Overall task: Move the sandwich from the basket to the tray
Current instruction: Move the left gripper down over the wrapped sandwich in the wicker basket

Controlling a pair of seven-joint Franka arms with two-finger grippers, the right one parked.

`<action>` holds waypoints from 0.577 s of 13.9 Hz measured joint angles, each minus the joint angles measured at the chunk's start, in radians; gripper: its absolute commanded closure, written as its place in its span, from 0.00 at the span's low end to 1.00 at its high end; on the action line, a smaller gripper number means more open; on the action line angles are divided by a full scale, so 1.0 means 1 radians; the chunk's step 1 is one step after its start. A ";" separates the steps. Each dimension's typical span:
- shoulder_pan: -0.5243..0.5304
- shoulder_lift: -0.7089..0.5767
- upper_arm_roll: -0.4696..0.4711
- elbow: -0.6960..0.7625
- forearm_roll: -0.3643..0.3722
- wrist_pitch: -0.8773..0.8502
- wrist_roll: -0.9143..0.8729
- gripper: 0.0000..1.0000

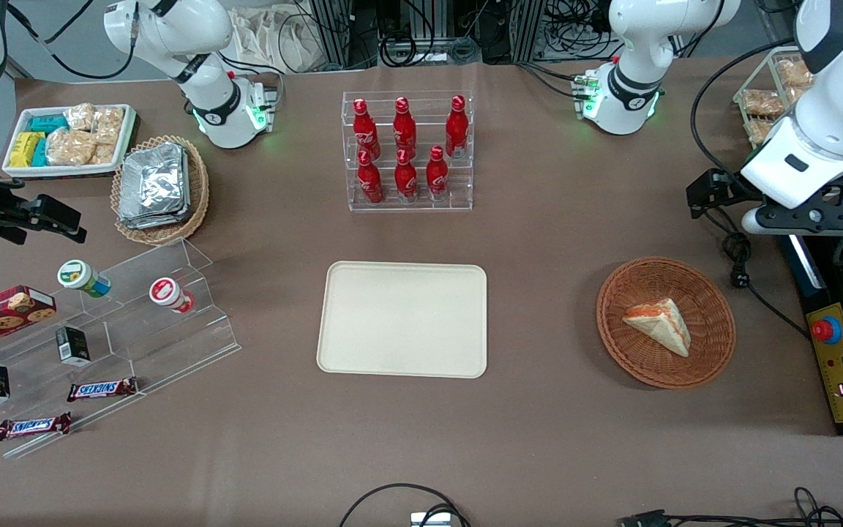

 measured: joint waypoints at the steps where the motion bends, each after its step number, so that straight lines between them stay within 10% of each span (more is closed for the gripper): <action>1: 0.000 0.000 0.000 0.000 -0.001 0.000 0.000 0.00; 8: 0.002 0.002 0.005 -0.051 -0.004 0.114 -0.019 0.00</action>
